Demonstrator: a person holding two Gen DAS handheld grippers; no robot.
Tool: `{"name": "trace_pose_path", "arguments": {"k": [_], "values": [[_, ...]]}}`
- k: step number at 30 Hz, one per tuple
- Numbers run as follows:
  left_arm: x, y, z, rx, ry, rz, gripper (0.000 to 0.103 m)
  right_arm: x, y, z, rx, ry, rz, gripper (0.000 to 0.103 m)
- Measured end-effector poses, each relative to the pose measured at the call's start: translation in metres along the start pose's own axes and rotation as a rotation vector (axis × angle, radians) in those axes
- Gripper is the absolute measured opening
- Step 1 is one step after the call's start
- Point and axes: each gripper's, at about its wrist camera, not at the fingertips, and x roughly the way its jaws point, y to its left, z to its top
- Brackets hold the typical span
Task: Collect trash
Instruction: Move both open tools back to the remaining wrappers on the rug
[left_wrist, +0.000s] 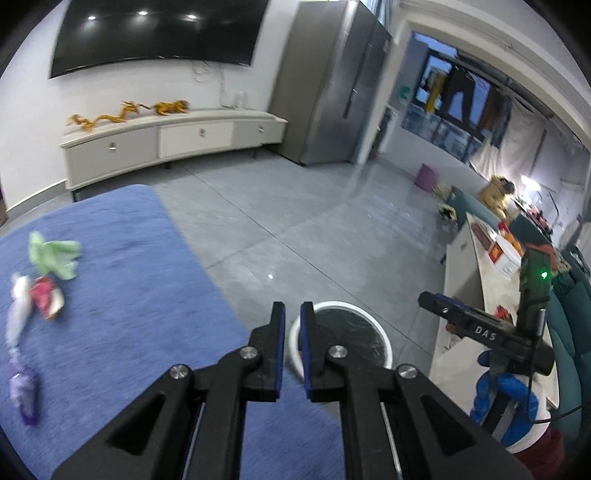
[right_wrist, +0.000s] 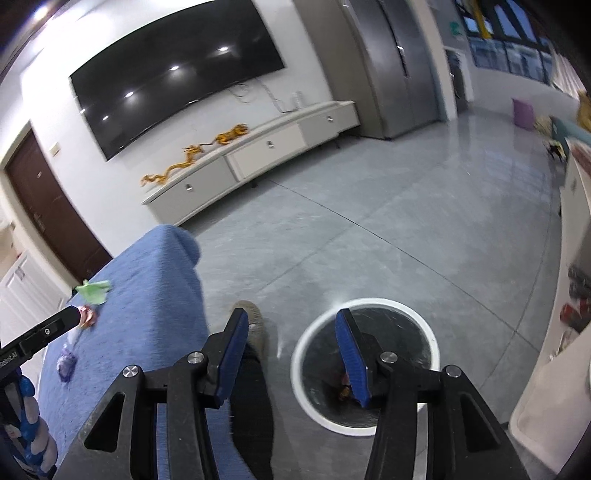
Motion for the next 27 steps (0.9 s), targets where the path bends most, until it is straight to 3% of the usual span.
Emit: {"name": "trace_pose_path", "arguments": {"k": [10, 14, 16, 17, 18, 19, 20, 22, 27], "values": [[-0.073, 0.079, -0.034, -0.145, -0.125, 0.127, 0.009, 0.002, 0.089, 0.0, -0.167, 0.008, 0.077, 0.05], [-0.109, 0.109, -0.053, -0.201, -0.208, 0.131, 0.01, 0.006, 0.115, -0.003, -0.202, 0.012, 0.109, 0.053], [-0.126, 0.125, -0.063, -0.234, -0.227, 0.116, 0.017, 0.007, 0.125, -0.005, -0.223, 0.017, 0.122, 0.056], [-0.133, 0.131, -0.065, -0.25, -0.236, 0.108, 0.035, 0.008, 0.131, -0.007, -0.235, 0.02, 0.131, 0.056], [-0.14, 0.137, -0.069, -0.265, -0.248, 0.098, 0.061, 0.009, 0.135, -0.009, -0.243, 0.022, 0.137, 0.058], [-0.149, 0.143, -0.075, -0.278, -0.262, 0.082, 0.072, 0.011, 0.142, -0.01, -0.255, 0.026, 0.148, 0.059], [-0.154, 0.147, -0.077, -0.287, -0.268, 0.079, 0.077, 0.012, 0.147, -0.011, -0.264, 0.03, 0.156, 0.06], [-0.165, 0.154, -0.082, -0.293, -0.273, 0.087, 0.077, 0.017, 0.158, -0.014, -0.283, 0.04, 0.175, 0.061], [-0.18, 0.165, -0.09, -0.291, -0.269, 0.189, 0.077, 0.027, 0.181, -0.02, -0.321, 0.067, 0.222, 0.061]]}}
